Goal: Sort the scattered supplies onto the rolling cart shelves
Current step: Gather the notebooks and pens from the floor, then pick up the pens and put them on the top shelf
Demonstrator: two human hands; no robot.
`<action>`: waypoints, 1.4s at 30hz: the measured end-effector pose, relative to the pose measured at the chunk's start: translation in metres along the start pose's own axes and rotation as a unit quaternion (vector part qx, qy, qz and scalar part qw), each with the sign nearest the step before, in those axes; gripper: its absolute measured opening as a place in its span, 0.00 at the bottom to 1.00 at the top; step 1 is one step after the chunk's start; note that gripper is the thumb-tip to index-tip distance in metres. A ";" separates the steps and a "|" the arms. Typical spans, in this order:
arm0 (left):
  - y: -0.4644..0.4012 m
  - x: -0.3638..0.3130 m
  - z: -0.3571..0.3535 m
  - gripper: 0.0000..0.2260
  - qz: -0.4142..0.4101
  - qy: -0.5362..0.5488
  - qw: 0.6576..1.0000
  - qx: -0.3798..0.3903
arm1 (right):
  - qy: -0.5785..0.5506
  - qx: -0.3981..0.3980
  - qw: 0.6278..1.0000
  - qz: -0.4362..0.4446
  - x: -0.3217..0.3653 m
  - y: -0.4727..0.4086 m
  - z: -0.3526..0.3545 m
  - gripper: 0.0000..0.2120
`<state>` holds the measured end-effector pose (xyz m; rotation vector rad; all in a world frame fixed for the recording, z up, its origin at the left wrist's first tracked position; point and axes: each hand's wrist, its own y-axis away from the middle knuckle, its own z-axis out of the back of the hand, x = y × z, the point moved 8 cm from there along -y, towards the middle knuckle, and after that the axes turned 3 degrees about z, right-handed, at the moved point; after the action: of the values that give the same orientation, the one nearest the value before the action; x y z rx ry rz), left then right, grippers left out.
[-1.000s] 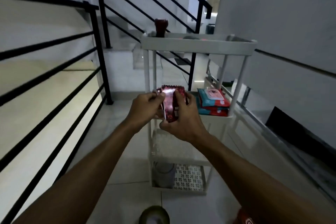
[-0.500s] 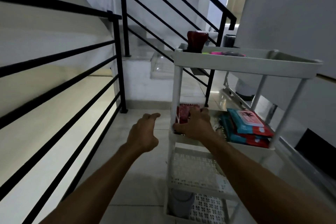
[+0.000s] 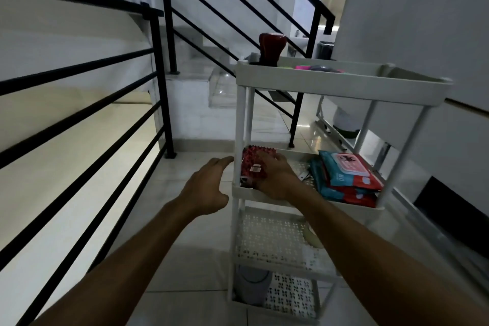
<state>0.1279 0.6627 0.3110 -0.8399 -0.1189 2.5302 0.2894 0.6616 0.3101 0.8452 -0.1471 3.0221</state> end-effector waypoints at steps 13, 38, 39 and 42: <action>0.087 -0.046 0.037 0.36 -0.019 0.044 0.998 -0.034 | 0.078 -0.033 0.994 0.065 0.010 0.125 0.046 0.47; 0.353 -0.081 -0.461 0.27 -0.072 0.022 0.956 0.283 | 0.080 0.078 0.974 -0.199 -0.355 0.549 -0.187 0.40; 0.365 -0.081 -0.481 0.27 -0.060 0.018 0.949 0.309 | 0.082 0.077 0.967 -0.230 -0.368 0.574 -0.190 0.40; 0.387 -0.079 -0.526 0.28 -0.026 -0.003 0.926 0.378 | 0.075 0.077 0.942 -0.317 -0.402 0.645 -0.193 0.40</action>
<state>0.3338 0.2498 -0.1582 -0.4918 0.7738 2.2332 0.5169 0.0471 -0.1199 0.5239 0.3067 2.4854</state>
